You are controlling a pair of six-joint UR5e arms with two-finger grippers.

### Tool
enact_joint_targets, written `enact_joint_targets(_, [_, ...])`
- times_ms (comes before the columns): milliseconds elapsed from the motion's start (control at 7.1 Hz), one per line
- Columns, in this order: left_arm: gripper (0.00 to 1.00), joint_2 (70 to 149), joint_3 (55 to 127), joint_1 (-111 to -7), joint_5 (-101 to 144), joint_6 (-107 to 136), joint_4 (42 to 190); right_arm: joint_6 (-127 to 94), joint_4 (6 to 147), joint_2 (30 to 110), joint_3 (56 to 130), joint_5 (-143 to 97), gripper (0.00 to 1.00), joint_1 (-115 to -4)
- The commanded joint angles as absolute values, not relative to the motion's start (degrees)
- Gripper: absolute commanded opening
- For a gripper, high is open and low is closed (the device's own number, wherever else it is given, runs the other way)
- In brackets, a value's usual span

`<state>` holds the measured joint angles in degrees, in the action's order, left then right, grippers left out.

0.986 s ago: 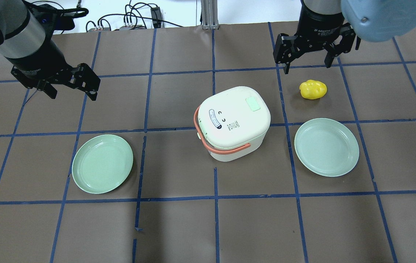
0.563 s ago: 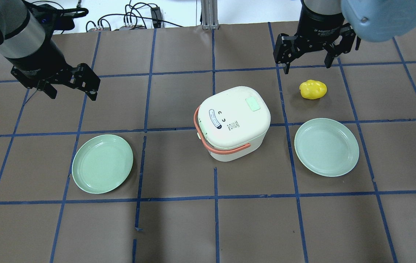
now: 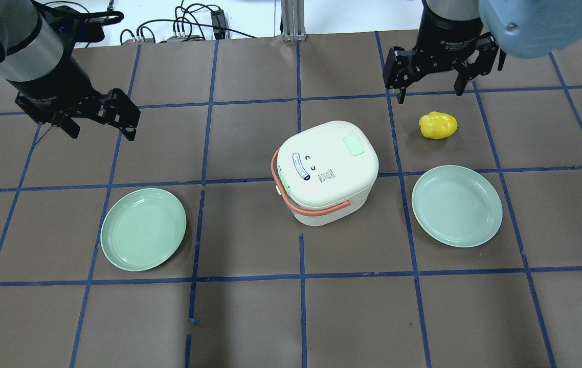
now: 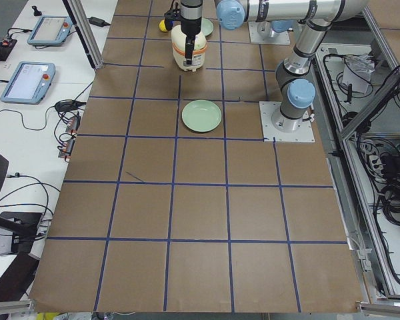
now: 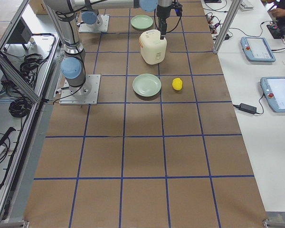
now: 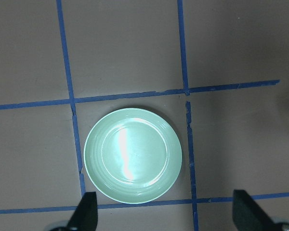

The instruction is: Press rice cooker button

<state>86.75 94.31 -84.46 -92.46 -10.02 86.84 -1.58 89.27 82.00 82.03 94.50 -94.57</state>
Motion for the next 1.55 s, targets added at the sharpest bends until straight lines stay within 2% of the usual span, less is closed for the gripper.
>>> enact_joint_targets(0, [1.0, 86.75, 94.31, -84.46, -92.46, -10.02, 86.84, -1.58, 89.21, 82.0, 82.09, 94.48, 1.0, -94.57])
enact_joint_targets(1408, [1.0, 86.75, 94.31, -84.55, -92.46, -10.02, 86.84, -1.58, 89.21, 81.91, 82.09, 93.43, 1.0, -94.75])
